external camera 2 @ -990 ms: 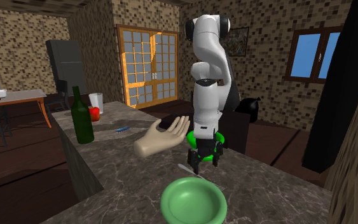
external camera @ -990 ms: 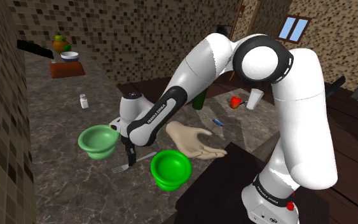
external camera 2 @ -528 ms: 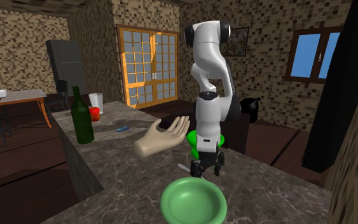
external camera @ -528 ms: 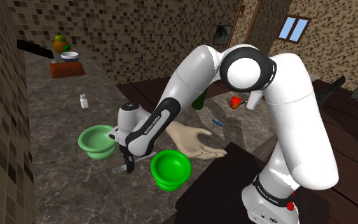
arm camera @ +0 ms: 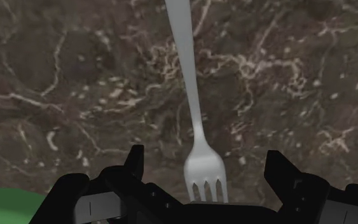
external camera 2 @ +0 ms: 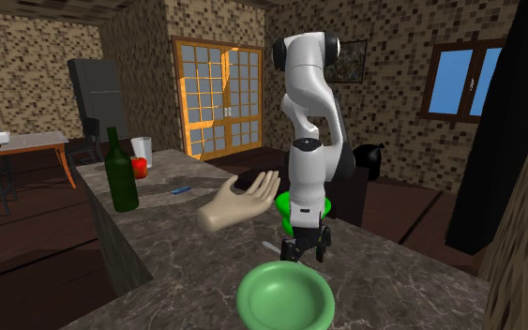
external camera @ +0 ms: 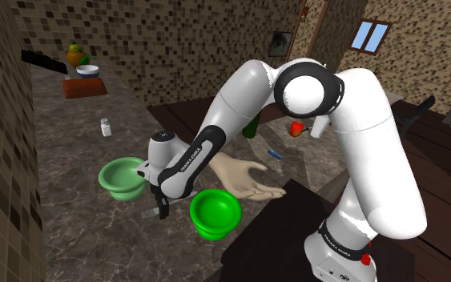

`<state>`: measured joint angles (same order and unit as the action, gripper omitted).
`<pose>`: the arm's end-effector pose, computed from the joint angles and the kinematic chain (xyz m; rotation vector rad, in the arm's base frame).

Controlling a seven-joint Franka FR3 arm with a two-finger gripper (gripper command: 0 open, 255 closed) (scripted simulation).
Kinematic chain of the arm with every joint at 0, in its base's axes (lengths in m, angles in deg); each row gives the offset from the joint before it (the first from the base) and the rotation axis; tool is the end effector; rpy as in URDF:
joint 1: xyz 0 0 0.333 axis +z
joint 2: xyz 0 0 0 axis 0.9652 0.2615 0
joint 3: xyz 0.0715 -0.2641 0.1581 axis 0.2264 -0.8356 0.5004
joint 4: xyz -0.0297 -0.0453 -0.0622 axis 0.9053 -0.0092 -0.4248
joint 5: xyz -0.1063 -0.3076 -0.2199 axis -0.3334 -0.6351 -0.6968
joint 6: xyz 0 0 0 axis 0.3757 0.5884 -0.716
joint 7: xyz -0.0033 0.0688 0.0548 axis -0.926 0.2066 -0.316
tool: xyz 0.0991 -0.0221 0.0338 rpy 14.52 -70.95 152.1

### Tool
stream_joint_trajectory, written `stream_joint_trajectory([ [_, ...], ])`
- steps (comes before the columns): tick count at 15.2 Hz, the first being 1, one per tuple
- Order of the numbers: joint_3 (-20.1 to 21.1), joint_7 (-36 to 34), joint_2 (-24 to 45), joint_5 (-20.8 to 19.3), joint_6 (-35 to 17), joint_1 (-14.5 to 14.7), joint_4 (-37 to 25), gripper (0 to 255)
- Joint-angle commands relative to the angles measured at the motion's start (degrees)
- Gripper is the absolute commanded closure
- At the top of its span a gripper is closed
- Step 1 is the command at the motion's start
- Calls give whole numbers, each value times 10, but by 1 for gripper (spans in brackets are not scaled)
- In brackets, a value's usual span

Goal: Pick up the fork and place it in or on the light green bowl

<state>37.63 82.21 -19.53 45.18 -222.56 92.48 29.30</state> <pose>0.5439 0.2674 0.1135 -2.5844 -1.6973 -0.0874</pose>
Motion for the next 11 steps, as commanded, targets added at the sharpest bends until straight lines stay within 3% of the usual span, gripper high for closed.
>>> stream_joint_trajectory([
  [1, 0, 0, 0, 0, 0, 0, 0, 0],
  [2, 0, 0, 0, 0, 0, 0, 0, 255],
  [11, 0, 0, 0, 0, 0, 0, 0, 255],
])
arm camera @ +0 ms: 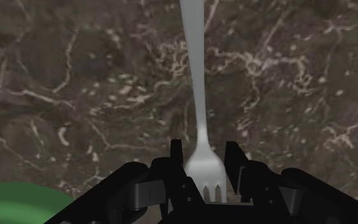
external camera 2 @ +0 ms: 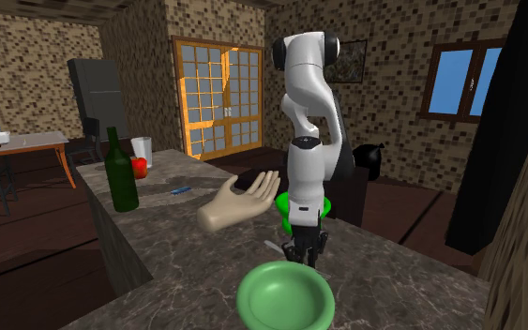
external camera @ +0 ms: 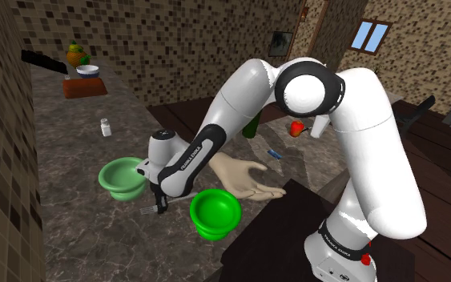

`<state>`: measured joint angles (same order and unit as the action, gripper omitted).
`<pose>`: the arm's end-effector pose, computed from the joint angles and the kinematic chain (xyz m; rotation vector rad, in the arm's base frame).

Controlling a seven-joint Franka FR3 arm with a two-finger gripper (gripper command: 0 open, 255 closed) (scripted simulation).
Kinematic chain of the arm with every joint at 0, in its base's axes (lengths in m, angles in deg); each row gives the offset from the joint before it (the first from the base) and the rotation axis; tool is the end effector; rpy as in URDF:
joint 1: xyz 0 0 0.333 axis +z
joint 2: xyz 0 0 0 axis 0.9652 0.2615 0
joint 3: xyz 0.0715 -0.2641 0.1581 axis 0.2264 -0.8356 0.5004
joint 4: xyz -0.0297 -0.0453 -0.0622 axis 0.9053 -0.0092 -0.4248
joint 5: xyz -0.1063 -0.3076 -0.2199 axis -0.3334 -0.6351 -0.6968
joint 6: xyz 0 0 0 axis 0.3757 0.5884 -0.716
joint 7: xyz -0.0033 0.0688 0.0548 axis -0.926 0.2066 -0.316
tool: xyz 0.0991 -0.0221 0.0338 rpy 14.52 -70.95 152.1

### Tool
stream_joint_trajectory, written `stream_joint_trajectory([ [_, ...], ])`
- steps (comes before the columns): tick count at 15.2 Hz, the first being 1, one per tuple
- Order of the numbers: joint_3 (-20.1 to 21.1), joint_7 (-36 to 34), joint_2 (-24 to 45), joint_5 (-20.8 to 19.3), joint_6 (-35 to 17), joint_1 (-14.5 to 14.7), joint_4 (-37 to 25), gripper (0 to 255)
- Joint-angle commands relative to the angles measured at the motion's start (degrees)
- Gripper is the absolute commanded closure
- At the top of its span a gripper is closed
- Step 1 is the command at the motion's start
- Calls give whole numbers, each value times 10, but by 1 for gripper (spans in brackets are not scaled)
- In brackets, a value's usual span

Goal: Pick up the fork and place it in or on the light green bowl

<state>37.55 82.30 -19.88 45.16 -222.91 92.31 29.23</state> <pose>0.5474 0.2658 0.1181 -2.5887 -1.6961 -0.1077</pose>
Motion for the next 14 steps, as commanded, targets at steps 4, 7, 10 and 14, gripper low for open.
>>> stream_joint_trajectory([
  [4, 6, 1, -25, 4, 22, -2, 11, 255],
  [7, 9, 2, -46, 7, 36, -5, 17, 255],
  [10, 13, 3, -66, 10, 51, -8, 22, 255],
  [14, 18, 6, -92, 15, 73, -12, 27, 255],
])
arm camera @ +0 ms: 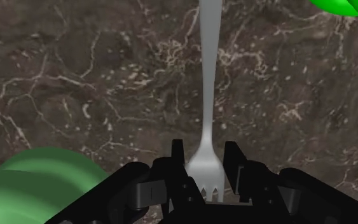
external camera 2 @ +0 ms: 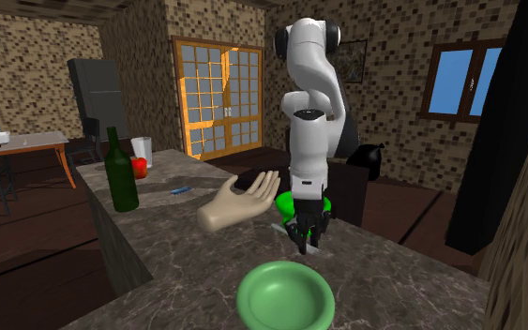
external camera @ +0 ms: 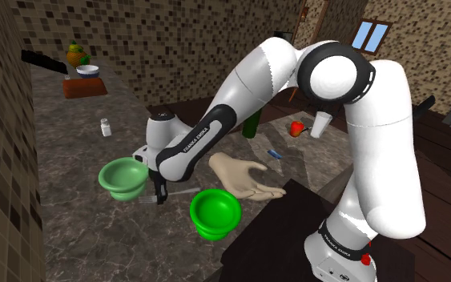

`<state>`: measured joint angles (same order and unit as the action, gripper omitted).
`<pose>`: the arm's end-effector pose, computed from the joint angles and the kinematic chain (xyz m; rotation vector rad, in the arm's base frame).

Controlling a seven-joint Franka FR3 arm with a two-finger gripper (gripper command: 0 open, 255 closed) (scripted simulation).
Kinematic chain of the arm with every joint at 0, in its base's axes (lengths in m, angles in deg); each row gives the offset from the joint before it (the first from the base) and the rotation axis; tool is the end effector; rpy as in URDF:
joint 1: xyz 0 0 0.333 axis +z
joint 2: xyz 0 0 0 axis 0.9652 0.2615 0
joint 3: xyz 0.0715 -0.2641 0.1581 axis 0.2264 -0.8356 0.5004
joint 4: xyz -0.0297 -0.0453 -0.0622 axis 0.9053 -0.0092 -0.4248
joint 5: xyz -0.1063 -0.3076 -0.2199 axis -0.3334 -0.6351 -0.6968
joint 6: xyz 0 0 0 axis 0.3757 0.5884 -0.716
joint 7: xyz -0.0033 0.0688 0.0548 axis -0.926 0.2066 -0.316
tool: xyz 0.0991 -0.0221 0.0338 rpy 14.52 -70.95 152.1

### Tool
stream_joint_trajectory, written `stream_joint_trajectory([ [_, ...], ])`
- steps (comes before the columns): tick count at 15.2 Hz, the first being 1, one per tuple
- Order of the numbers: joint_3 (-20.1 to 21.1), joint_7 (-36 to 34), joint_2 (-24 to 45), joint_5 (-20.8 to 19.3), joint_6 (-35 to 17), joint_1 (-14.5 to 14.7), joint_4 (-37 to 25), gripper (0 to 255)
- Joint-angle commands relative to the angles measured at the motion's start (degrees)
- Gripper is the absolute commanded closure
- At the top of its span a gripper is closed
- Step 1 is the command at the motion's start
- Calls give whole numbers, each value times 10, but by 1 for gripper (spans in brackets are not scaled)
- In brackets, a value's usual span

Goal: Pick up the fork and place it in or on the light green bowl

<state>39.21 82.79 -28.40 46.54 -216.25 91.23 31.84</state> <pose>0.5439 0.2676 0.1818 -2.5842 -1.6973 -0.0881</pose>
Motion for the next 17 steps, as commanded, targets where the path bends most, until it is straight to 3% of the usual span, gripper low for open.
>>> stream_joint_trajectory([
  [1, 2, 1, -13, 3, 11, -2, 2, 255],
  [17, 17, 11, -107, 23, 106, -14, 1, 255],
])
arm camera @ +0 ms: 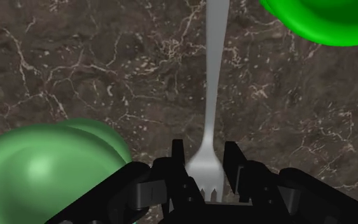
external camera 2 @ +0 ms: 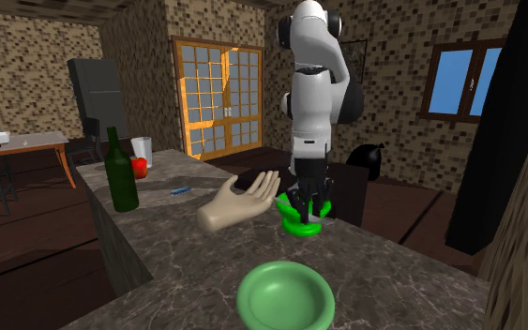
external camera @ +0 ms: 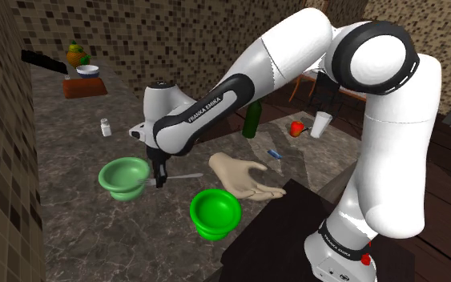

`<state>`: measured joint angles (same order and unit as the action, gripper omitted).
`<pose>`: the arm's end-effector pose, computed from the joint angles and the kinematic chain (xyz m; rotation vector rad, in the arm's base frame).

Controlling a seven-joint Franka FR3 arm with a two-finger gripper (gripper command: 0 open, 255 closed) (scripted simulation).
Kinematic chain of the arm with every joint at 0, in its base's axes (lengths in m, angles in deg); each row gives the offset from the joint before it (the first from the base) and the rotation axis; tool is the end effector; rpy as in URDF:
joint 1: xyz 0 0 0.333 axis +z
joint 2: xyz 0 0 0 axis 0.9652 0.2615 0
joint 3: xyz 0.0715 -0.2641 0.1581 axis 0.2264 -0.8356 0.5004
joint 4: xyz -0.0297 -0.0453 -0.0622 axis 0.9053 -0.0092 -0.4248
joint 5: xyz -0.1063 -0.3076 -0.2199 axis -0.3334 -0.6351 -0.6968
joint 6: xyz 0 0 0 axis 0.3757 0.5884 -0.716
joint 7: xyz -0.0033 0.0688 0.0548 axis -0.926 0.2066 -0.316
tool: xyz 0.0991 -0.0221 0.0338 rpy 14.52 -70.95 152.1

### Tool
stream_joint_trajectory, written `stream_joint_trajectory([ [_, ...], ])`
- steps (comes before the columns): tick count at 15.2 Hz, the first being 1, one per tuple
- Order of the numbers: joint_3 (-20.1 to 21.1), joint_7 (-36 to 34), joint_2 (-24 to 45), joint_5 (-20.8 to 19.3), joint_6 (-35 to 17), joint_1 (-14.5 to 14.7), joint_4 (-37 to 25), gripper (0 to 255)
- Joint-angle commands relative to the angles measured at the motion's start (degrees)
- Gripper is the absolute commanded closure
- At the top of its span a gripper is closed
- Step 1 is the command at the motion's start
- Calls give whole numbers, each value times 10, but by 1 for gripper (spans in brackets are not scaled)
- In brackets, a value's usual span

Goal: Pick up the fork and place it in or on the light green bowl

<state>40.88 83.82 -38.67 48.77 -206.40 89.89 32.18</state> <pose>0.5433 0.2672 0.2719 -2.5845 -1.6973 -0.0879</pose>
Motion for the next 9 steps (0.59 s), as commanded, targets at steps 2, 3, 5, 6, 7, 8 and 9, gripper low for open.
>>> stream_joint_trajectory([
  [2, 2, 1, -12, 3, 16, -1, -4, 255],
  [3, -1, 2, 7, 0, 28, -1, -34, 255],
  [5, -5, 3, 46, -7, 52, 1, -97, 255],
  [6, -7, 4, 66, -9, 66, 3, -130, 255],
  [7, -9, 5, 87, -12, 80, 4, -165, 255],
  [8, -11, 7, 108, -14, 94, 6, -201, 255],
  [9, -13, 8, 130, -16, 110, 7, -238, 255],
])
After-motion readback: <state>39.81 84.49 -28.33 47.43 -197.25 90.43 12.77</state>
